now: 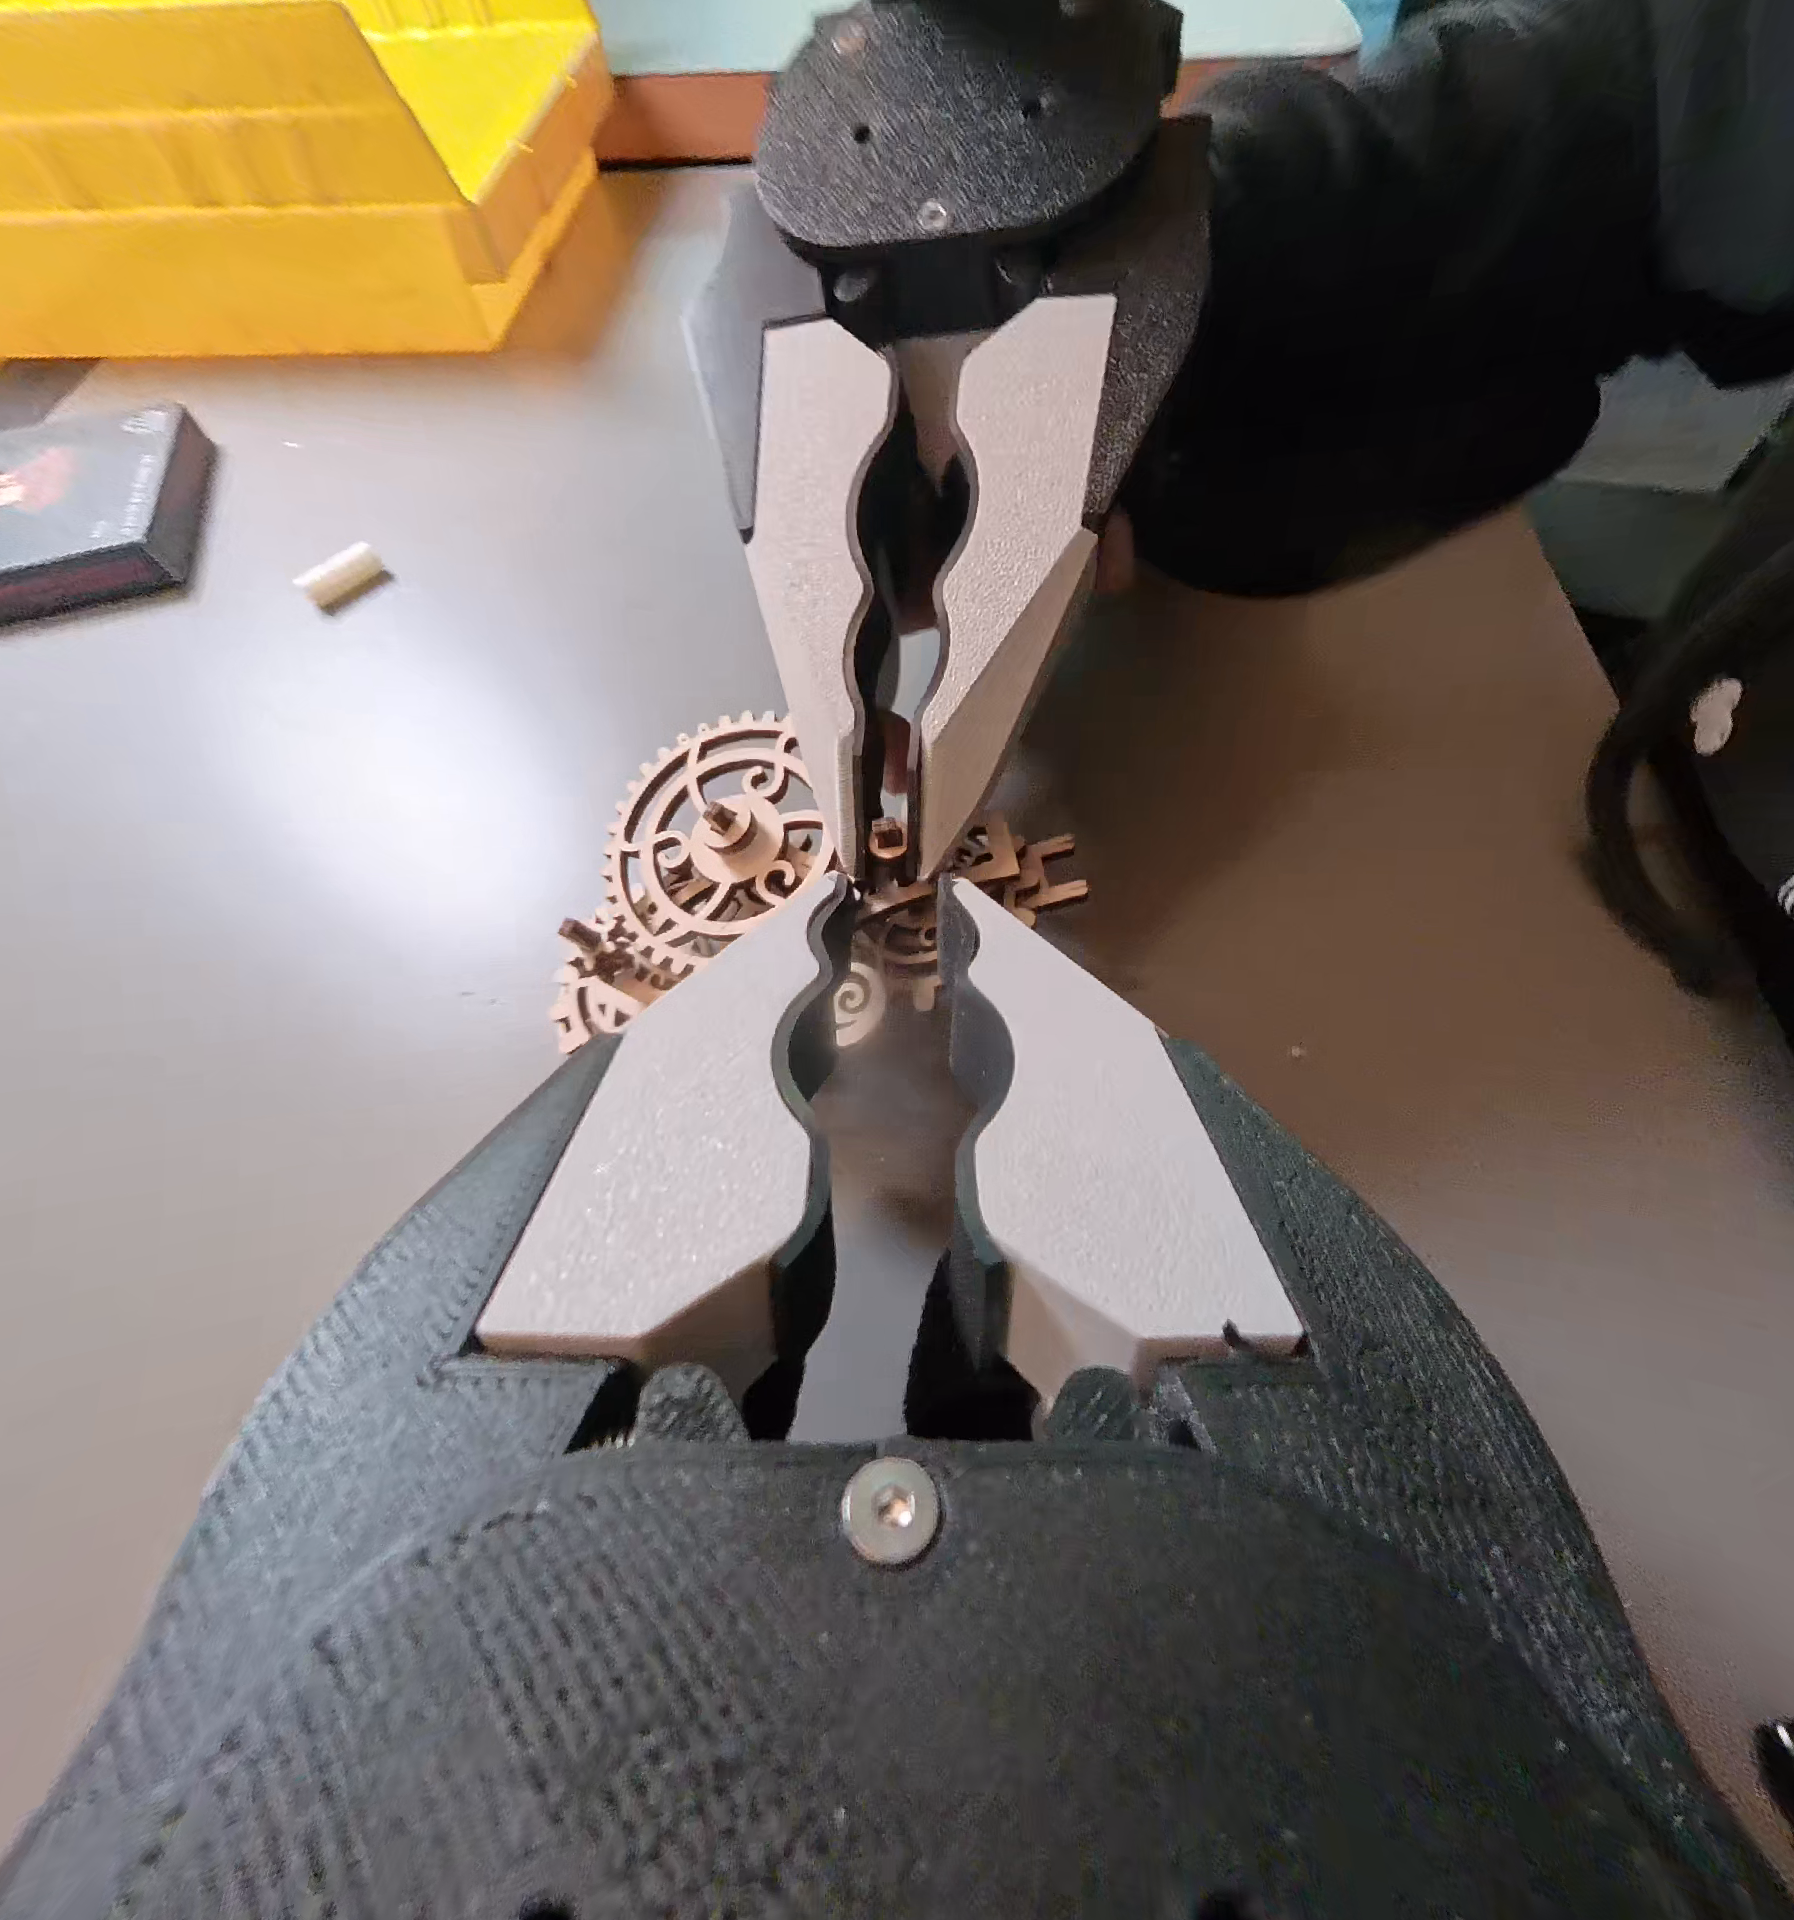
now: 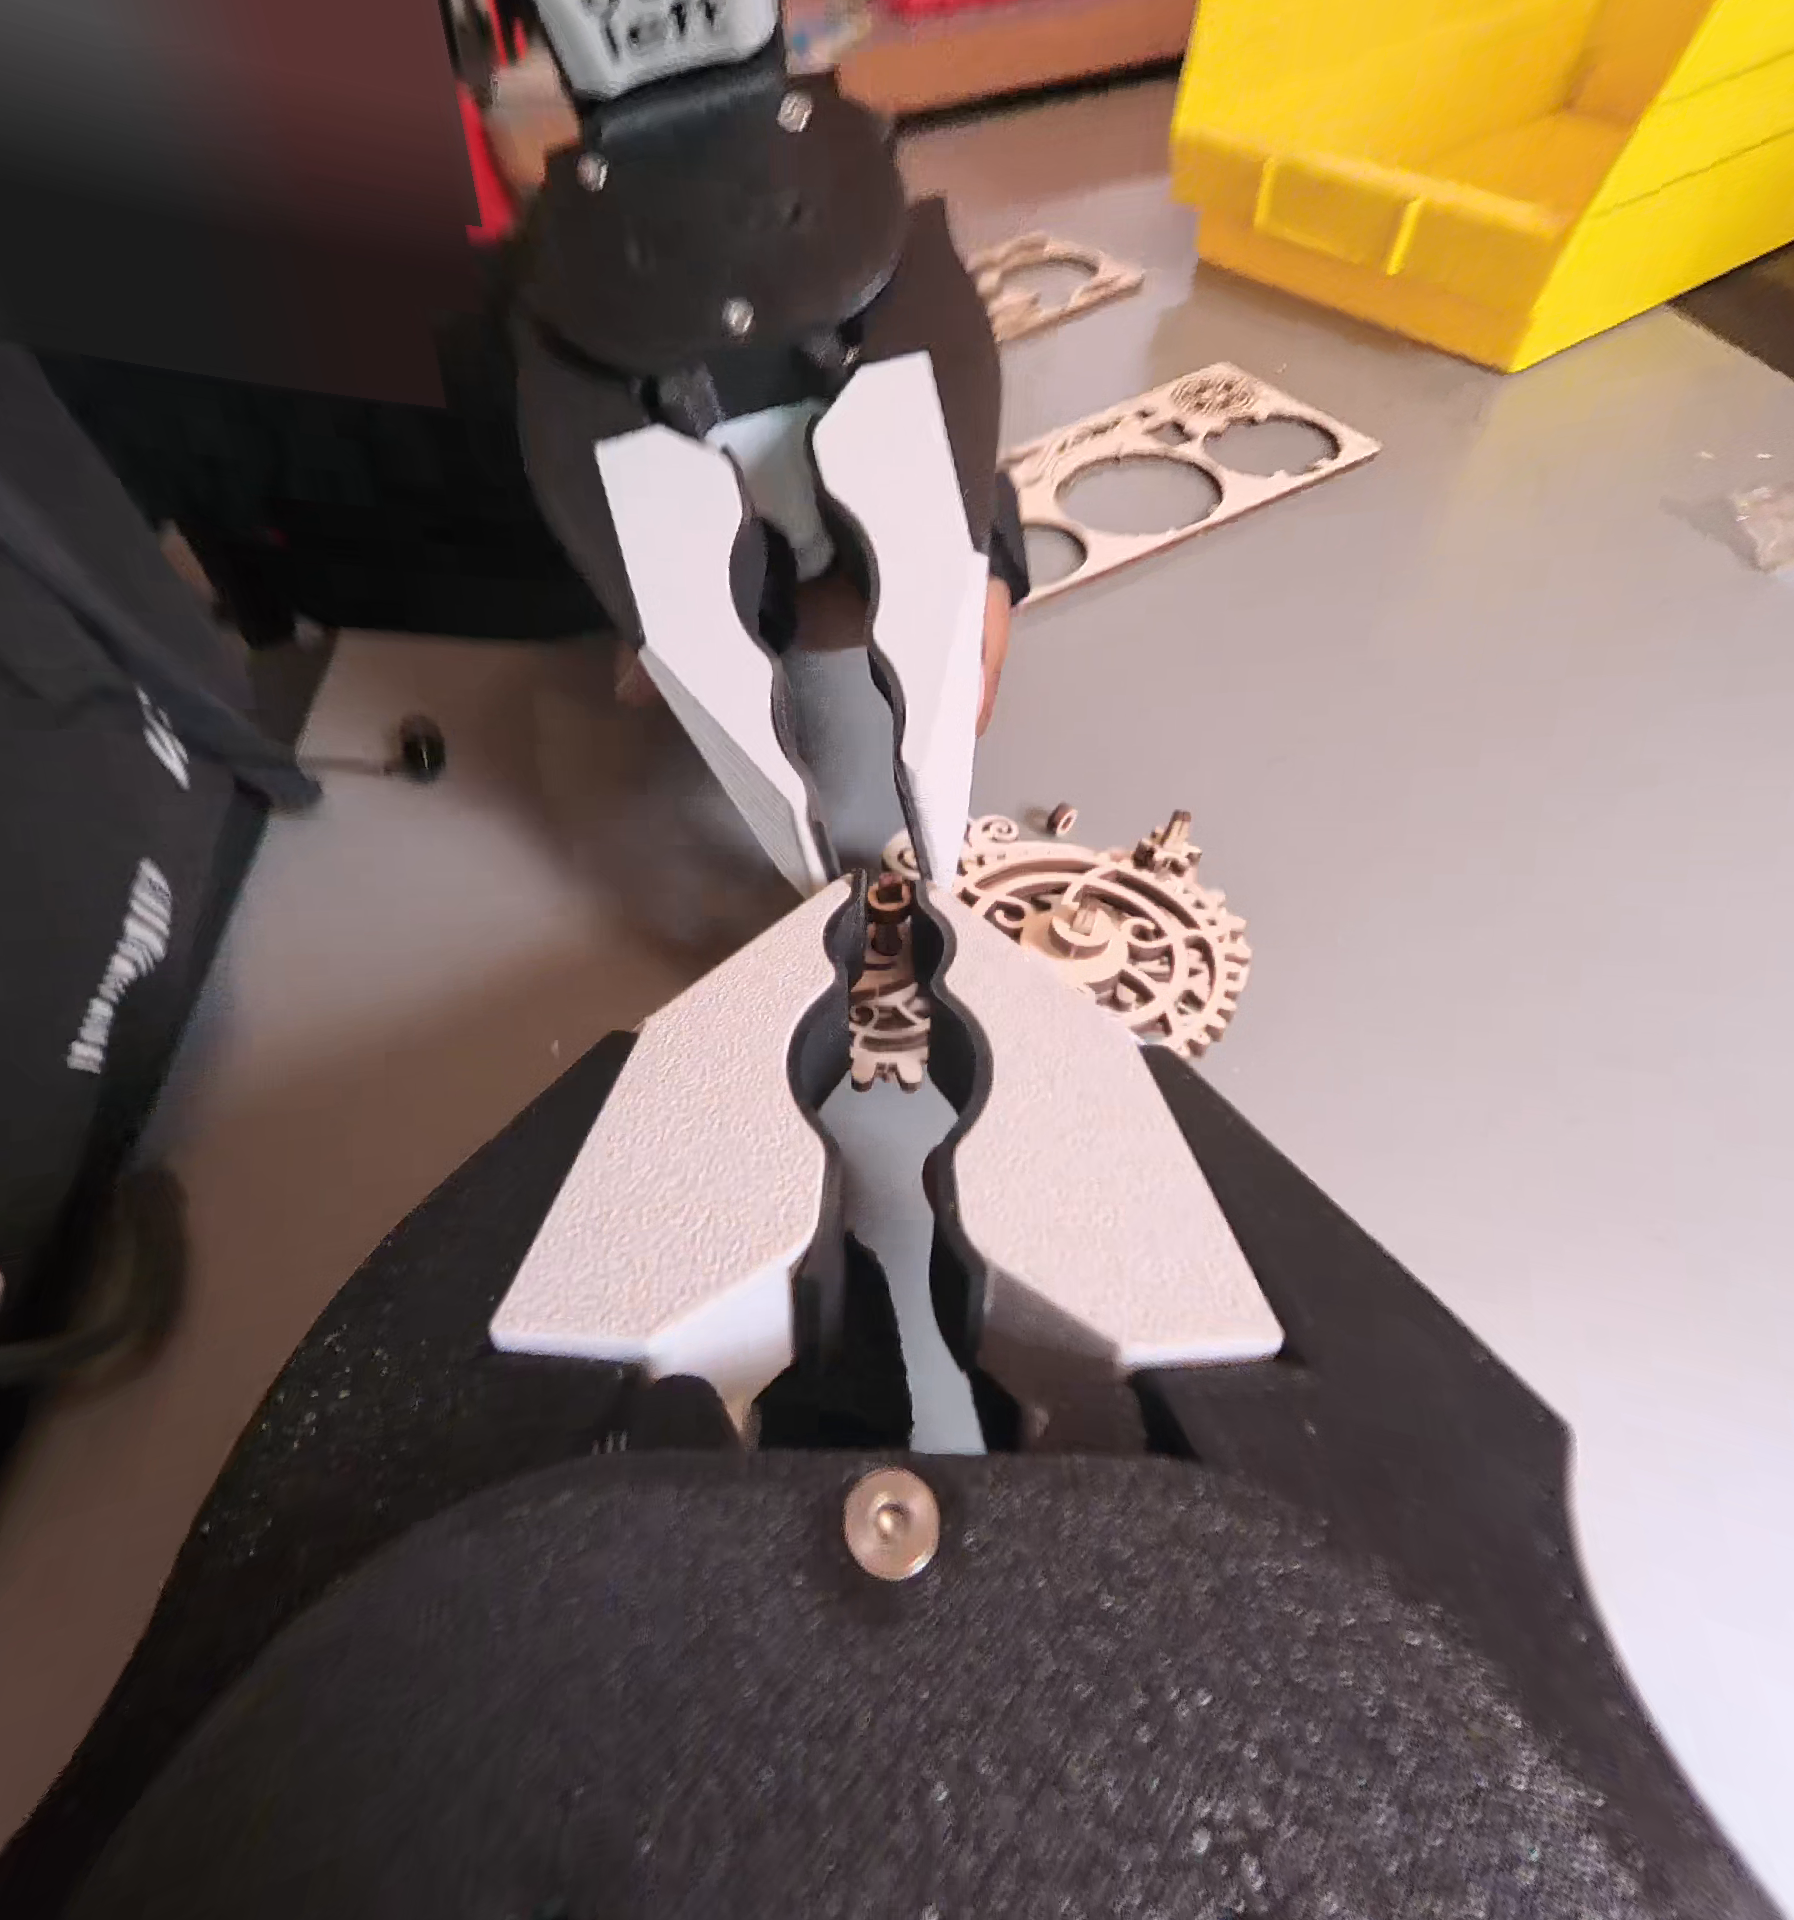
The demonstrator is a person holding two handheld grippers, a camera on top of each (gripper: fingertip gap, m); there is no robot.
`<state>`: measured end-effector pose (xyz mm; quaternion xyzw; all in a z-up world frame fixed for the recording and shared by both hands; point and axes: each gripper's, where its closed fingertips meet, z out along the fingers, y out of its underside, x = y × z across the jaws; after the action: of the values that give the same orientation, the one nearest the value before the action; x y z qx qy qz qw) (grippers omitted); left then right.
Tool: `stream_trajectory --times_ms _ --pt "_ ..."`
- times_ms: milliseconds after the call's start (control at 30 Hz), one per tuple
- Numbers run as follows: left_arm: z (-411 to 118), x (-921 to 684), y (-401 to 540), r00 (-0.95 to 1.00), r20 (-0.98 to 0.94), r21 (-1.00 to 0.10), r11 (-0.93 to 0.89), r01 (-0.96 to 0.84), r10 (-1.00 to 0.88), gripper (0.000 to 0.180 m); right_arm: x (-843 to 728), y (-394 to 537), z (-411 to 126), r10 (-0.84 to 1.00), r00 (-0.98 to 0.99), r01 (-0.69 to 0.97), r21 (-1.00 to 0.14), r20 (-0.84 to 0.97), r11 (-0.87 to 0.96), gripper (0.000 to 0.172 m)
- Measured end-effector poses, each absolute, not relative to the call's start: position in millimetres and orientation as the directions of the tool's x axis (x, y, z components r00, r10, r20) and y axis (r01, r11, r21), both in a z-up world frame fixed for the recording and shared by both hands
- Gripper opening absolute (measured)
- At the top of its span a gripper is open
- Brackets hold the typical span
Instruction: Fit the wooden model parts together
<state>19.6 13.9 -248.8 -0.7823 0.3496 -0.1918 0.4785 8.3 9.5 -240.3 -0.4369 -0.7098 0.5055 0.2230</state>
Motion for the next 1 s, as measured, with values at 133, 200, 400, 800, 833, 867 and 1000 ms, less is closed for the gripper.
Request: stream_trajectory --times_ms 133,200,400,800,833,867,1000 --pt "-236.3 9.7 16.0 0.716 0.025 -0.902 -0.325 -0.285 -0.698 0.016 -0.1 13.8 -226.0 0.846 -0.472 0.371 -0.926 -0.247 -0.063 0.006" --pt "-227.5 4.9 13.8 0.710 0.028 -0.913 -0.307 -0.269 -0.703 0.020 -3.6 15.5 -219.1 0.837 -0.456 0.357 -0.924 -0.302 -0.139 0.006" --pt "-194.1 -6.4 4.4 0.668 -0.139 -0.949 -0.095 -0.301 -0.731 0.046 -10.9 33.8 -189.4 0.722 -0.408 0.331 -0.828 -0.559 -0.453 0.006" --pt "-200.6 5.5 13.5 0.637 -0.493 -0.823 0.079 -0.563 -0.593 0.025 -10.4 20.1 -181.9 0.433 -0.428 0.439 -0.602 -0.793 -0.668 0.006" --pt "-199.4 7.0 11.6 0.628 -0.499 -0.821 0.092 -0.564 -0.598 0.025 -9.1 18.6 -181.0 0.421 -0.437 0.445 -0.597 -0.795 -0.667 0.006" --pt "-198.1 9.1 9.5 0.617 -0.505 -0.819 0.110 -0.563 -0.604 0.024 -7.8 16.9 -180.3 0.408 -0.445 0.453 -0.594 -0.797 -0.665 0.006" --pt "-197.4 13.8 3.8 0.586 -0.512 -0.815 0.138 -0.563 -0.628 0.024 -3.9 12.5 -180.3 0.380 -0.466 0.475 -0.588 -0.799 -0.654 0.006"
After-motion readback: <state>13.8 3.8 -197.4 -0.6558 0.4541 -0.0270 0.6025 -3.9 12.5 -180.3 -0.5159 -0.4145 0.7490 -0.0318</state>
